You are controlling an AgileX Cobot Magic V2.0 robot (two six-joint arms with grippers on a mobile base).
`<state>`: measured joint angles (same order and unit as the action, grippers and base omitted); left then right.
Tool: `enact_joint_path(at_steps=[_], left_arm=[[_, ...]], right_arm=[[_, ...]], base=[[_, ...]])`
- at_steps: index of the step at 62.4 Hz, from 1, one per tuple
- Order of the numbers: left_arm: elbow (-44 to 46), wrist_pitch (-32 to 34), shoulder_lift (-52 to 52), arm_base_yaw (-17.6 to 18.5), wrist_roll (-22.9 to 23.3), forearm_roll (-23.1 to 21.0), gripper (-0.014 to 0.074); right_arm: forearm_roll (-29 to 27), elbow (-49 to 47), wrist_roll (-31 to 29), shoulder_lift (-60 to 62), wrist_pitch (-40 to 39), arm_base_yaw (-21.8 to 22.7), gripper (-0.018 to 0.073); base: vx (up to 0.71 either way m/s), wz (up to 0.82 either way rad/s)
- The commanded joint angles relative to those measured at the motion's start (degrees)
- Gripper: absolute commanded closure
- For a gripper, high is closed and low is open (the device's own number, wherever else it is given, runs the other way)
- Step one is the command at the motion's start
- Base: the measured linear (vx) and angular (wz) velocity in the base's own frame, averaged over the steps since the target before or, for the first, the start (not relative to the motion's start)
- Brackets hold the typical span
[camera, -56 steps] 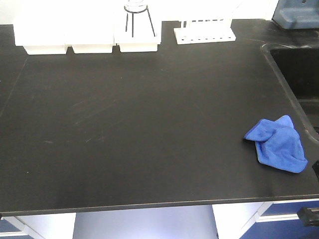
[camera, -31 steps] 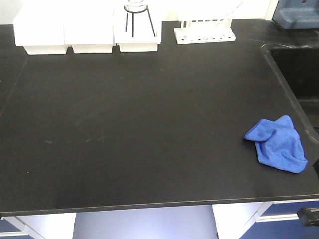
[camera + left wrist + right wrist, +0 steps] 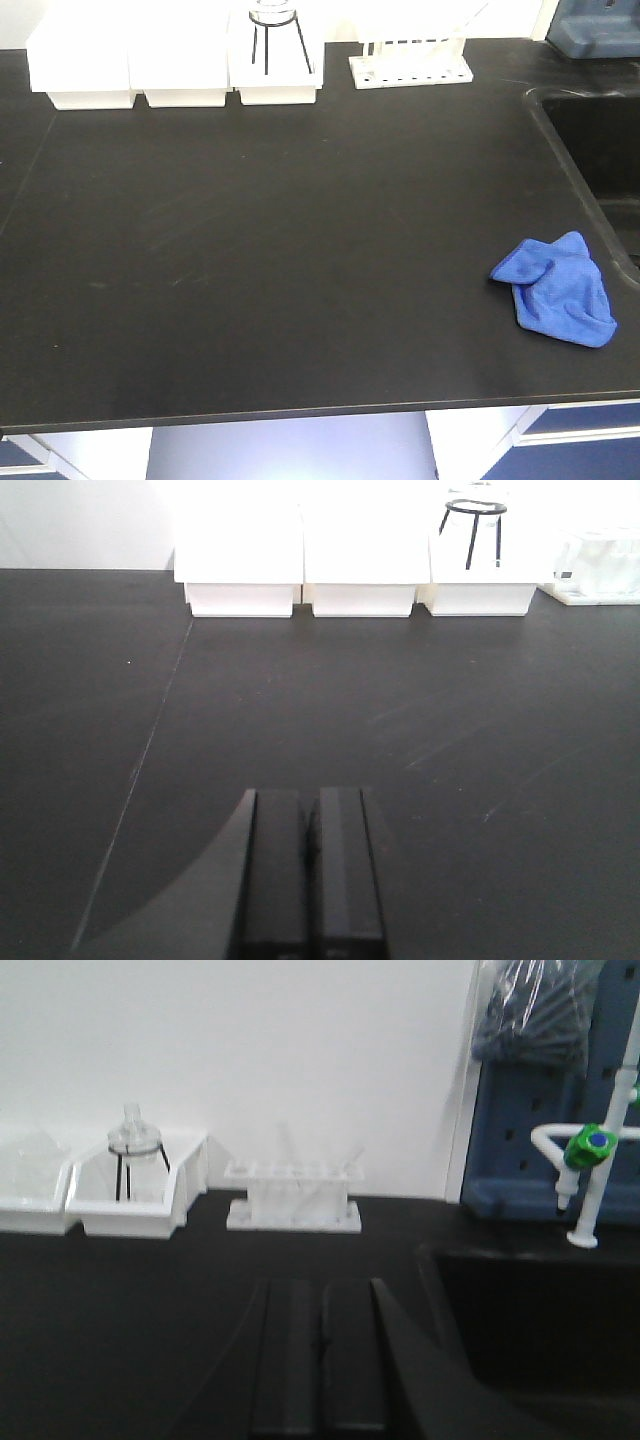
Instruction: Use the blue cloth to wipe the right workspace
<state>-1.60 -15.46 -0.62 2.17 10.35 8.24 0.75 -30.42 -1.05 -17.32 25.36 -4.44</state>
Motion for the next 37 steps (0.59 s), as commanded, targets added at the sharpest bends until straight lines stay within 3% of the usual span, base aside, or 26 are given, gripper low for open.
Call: enact_joint_path(at_steps=[1,13,27,37], left_arm=[[-1.74,4.92,-0.84,0.25,0.49,0.06,0.0602],[-1.74,4.92,-0.84,0.25,0.49,0.06,0.0602],[-1.74,4.92,-0.84,0.25,0.49,0.06,0.0602],[-1.74,4.92,-0.84,0.25,0.49,0.06,0.0602]], right_arm=[[2.48,-8.82,-0.47,-8.22,6.12,0.31,0.0567],[3.38,-17.79,-0.01,-19.41,18.52,0.31,0.0567],[8.17,-18.01,-0.01,-26.93,24.11,0.31,0.0555],[8.62,-18.01,-0.01,-30.28,25.53,0.31,0.0519]], base=[[0.0,0.0],[0.0,0.0],[0.0,0.0],[0.0,0.0]])
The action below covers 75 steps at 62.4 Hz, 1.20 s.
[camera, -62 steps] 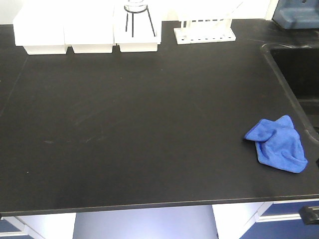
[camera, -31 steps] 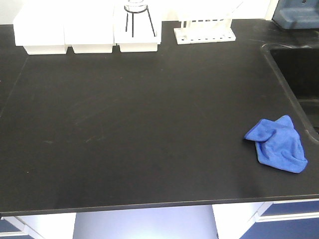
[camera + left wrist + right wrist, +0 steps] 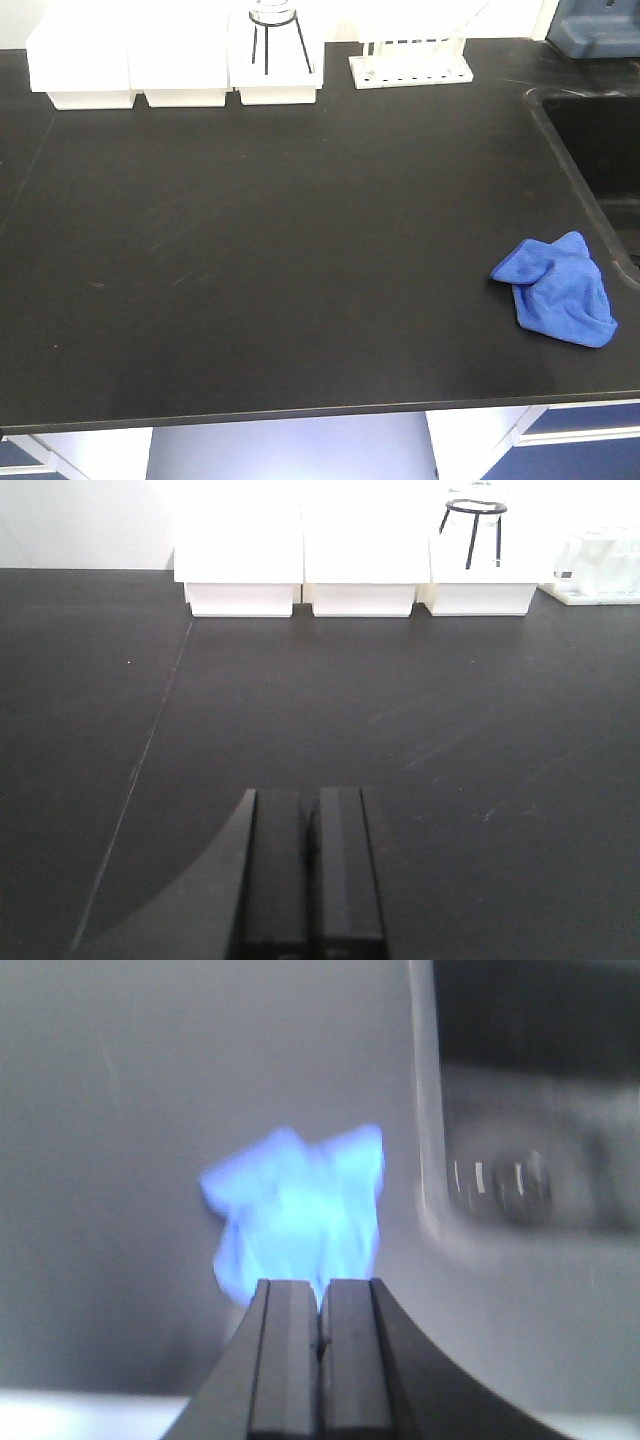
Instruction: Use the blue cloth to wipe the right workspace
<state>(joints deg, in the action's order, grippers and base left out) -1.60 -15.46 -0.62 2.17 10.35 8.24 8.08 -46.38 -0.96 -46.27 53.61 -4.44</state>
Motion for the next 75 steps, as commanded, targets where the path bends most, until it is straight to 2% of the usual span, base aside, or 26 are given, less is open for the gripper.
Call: enact_joint_path(at_steps=[1,8,12,23,29,34,43,59,75], left_arm=[[-1.74,4.92,-0.84,0.25,0.49,0.06,0.0602],[-1.74,4.92,-0.84,0.25,0.49,0.06,0.0602],[-1.74,4.92,-0.84,0.25,0.49,0.06,0.0602],[-1.74,4.92,-0.84,0.25,0.49,0.06,0.0602],[-1.74,4.92,-0.84,0.25,0.49,0.06,0.0602],[-1.74,4.92,-0.84,0.25,0.49,0.06,0.0602],[-1.74,4.92,-0.84,0.25,0.49,0.06,0.0602],[-1.74,4.92,-0.84,0.25,0.49,0.06,0.0602],[-1.74,4.92,-0.84,0.25,0.49,0.06,0.0602]], right_arm=[[1.28,-2.06,-0.14,-1.54,-2.72,0.31,0.0509],[1.28,-2.06,-0.14,-3.23,-2.72,0.31,0.0404],[1.57,-2.06,-0.14,-4.0,-2.78,0.31,0.0316],[4.88,-2.06,0.12,-5.68,-3.87,0.31,-0.0003],[7.92,-2.06,3.15,-7.4,-4.38,0.31,-0.0099],[9.52,-2.06,5.85,-10.18,-4.32,0.31,-0.0115],[9.84,-2.06,9.09,-18.81,-7.65,0.31,-0.0088],[9.67,-2.06,11.72,-34.68,-17.14,0.31,-0.0027],[9.67,-2.06,12.97,-45.57,-25.27,0.31,-0.0021]], base=[[0.0,0.0],[0.0,0.0],[0.0,0.0],[0.0,0.0],[0.0,0.0],[0.0,0.0],[0.0,0.0],[0.0,0.0],[0.0,0.0]])
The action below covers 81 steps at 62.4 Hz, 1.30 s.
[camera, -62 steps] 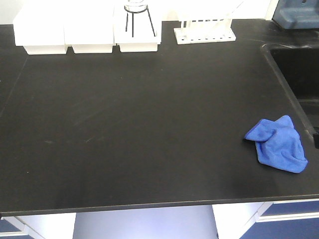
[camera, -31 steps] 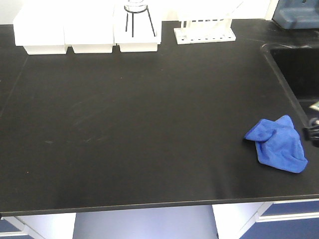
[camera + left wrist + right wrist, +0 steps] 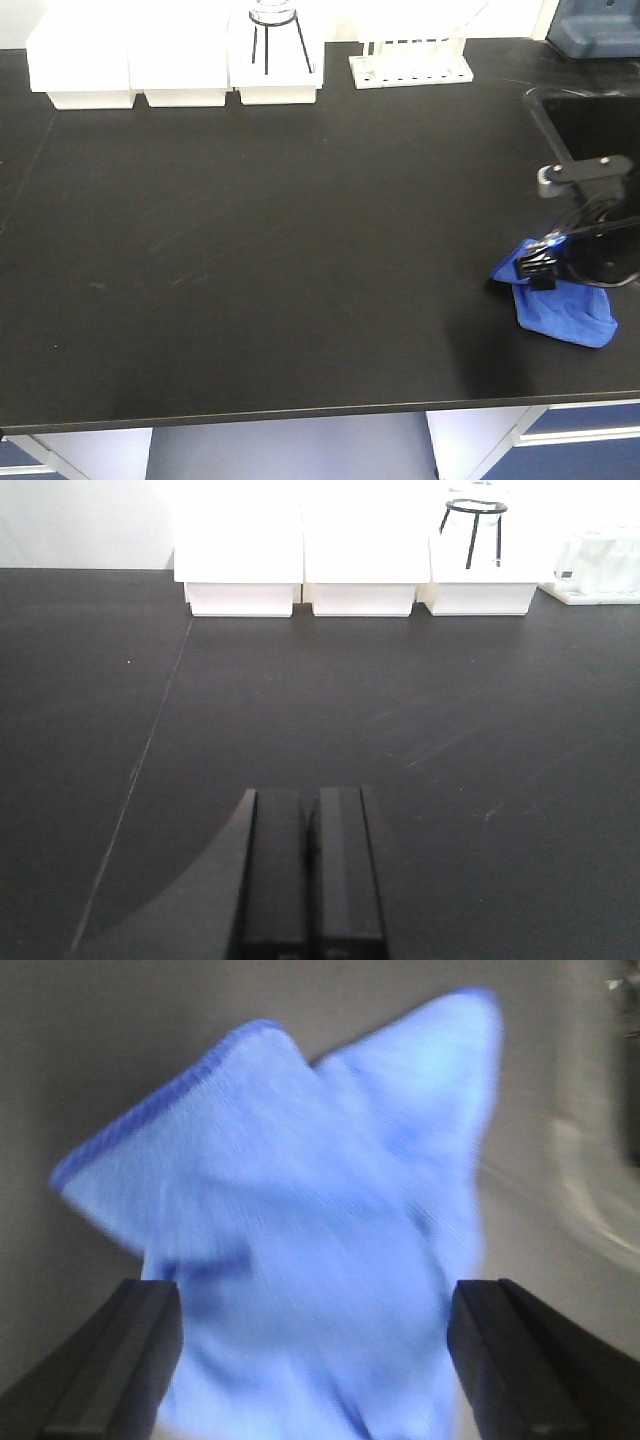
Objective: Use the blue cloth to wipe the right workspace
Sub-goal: 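Lower the right gripper onto the blue cloth and grasp it, then lift the blue cloth with the right gripper off the counter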
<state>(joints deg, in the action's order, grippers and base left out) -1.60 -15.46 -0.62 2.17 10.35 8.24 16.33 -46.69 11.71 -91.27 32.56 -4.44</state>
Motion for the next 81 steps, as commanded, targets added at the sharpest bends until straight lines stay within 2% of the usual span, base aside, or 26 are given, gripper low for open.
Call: enact_joint_path(at_steps=[1,8,15,18,22,34,45,55,63,70,76,81], left_arm=[[-1.74,4.92,-0.84,0.25,0.49,0.06,0.0602],[-1.74,4.92,-0.84,0.25,0.49,0.06,0.0602],[-1.74,4.92,-0.84,0.25,0.49,0.06,0.0602],[-1.74,4.92,-0.84,0.25,0.49,0.06,0.0602],[-1.74,4.92,-0.84,0.25,0.49,0.06,0.0602],[-1.74,4.92,-0.84,0.25,0.49,0.06,0.0602],[-1.74,4.92,-0.84,0.25,0.49,0.06,0.0602],[-1.74,4.92,-0.84,0.25,0.49,0.06,0.0602],[-1.74,4.92,-0.84,0.25,0.49,0.06,0.0602],[-1.74,4.92,-0.84,0.25,0.49,0.06,0.0602],[-1.74,4.92,-0.84,0.25,0.49,0.06,0.0602],[-1.74,4.92,-0.84,0.25,0.49,0.06,0.0602]], right_arm=[[1.42,-1.74,0.3,-0.95,-4.46,0.31,-0.0018],[1.5,-1.74,0.43,-3.29,-5.52,0.31,0.007],[1.5,-1.74,0.54,-3.39,-5.54,0.31,0.0288],[1.5,-1.85,0.54,-2.8,-5.26,0.31,0.0441],[1.41,-1.9,0.61,-1.57,-4.91,0.31,0.0573],[1.41,-1.9,0.5,8.92,-5.51,0.31,0.0569],[-0.5,-1.76,-0.53,24.79,-7.09,0.26,0.0567],[-4.81,-0.67,-7.77,38.49,-8.33,0.26,0.0567],[-8.91,7.54,-13.25,50.59,-12.46,0.26,0.0567],[-11.67,16.06,-13.61,60.32,-12.86,0.26,0.0567],[-11.81,23.17,-14.11,67.68,-14.59,0.26,0.0567],[-11.04,29.31,-16.38,71.99,-20.62,0.26,0.0567]], base=[[0.0,0.0],[0.0,0.0],[0.0,0.0],[0.0,0.0],[0.0,0.0],[0.0,0.0],[0.0,0.0],[0.0,0.0],[0.0,0.0],[0.0,0.0],[0.0,0.0],[0.0,0.0]])
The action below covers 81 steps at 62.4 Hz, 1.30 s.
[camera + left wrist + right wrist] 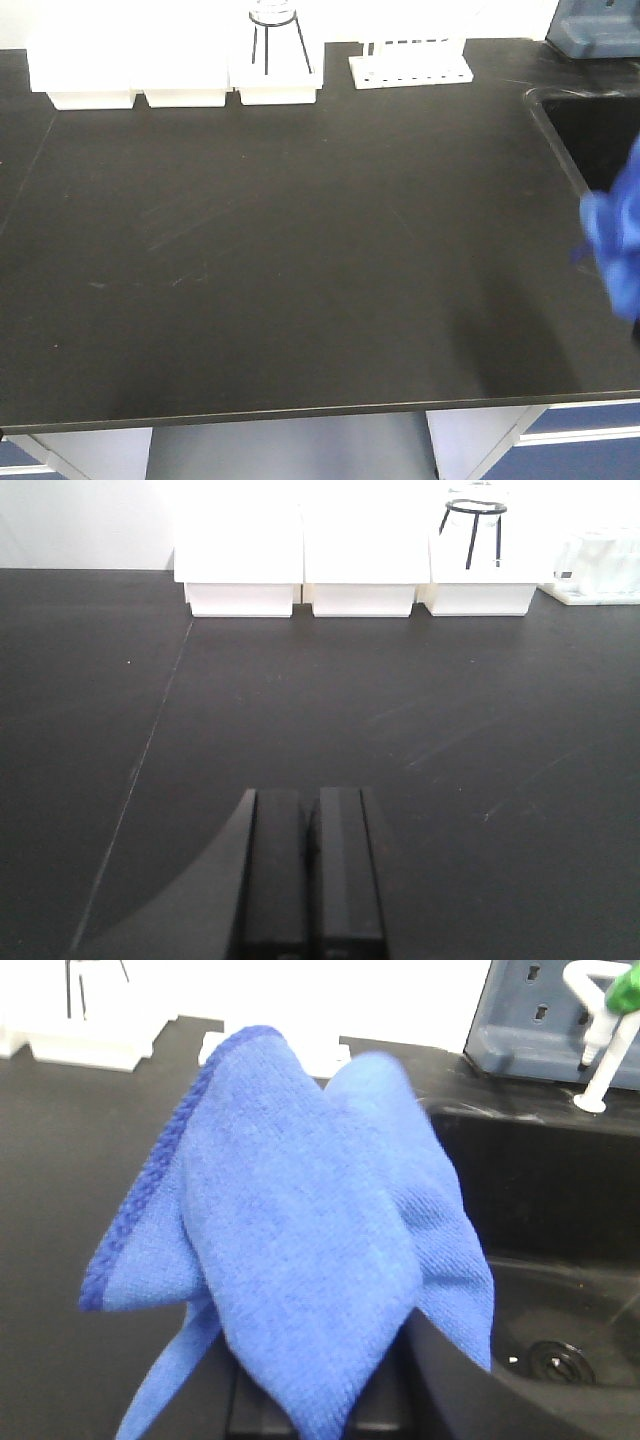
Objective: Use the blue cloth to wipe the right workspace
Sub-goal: 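Lift the blue cloth with the right gripper off the counter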
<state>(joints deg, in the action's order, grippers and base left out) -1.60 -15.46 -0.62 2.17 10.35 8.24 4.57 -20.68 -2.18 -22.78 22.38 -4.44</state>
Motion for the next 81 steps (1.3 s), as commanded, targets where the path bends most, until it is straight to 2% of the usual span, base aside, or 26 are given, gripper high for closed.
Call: enact_joint_path(at_steps=[1,7,13,81], left_arm=[[-1.74,4.92,-0.84,0.25,0.49,0.06,0.0602],[-1.74,4.92,-0.84,0.25,0.49,0.06,0.0602],[-1.74,4.92,-0.84,0.25,0.49,0.06,0.0602],[-1.74,4.92,-0.84,0.25,0.49,0.06,0.0602]], right_arm=[[0.78,4.19,-2.89,3.96,-11.9,0.26,0.0567],[0.71,8.36,-3.63,5.7,-21.5,0.26,0.0567],[-0.23,9.06,-3.49,5.58,-24.81,0.26,0.0567],[-0.31,9.1,-3.37,5.56,-23.21,0.26,0.0564]], base=[[0.0,0.0],[0.0,0.0],[0.0,0.0],[-0.01,0.0]])
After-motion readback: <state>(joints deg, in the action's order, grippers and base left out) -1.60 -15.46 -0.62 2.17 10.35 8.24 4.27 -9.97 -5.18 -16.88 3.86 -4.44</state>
